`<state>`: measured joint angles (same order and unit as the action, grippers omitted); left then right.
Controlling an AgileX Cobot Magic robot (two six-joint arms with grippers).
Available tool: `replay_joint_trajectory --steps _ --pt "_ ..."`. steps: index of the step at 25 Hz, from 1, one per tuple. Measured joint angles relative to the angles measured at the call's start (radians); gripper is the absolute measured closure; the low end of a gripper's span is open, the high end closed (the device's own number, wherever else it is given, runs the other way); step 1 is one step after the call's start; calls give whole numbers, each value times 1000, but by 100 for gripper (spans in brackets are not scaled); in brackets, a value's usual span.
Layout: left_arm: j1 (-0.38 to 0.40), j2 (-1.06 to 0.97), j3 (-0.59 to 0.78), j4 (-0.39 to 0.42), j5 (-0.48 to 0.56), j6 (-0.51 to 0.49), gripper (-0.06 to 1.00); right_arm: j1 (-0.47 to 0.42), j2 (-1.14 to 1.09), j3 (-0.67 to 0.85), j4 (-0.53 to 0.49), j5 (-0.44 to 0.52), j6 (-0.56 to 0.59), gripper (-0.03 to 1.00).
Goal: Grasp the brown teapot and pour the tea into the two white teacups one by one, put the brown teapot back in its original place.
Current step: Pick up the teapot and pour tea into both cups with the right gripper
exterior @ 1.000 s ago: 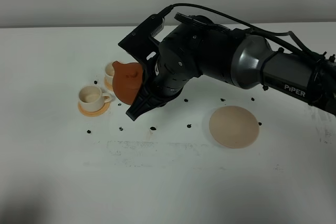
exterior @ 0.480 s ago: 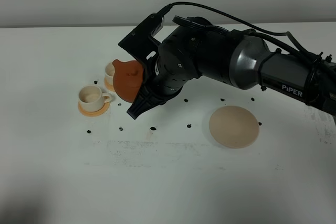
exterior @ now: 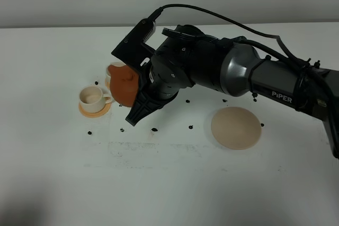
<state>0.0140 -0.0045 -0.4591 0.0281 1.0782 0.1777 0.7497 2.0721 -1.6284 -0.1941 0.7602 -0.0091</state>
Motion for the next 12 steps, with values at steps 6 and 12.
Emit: replay_joint_trajectory --steps 6,12 --pt "0 0 0 0 0 0 44 0 44 -50 -9 49 0 88" --pt "0 0 0 0 0 -1 44 -1 101 -173 -10 159 1 88"
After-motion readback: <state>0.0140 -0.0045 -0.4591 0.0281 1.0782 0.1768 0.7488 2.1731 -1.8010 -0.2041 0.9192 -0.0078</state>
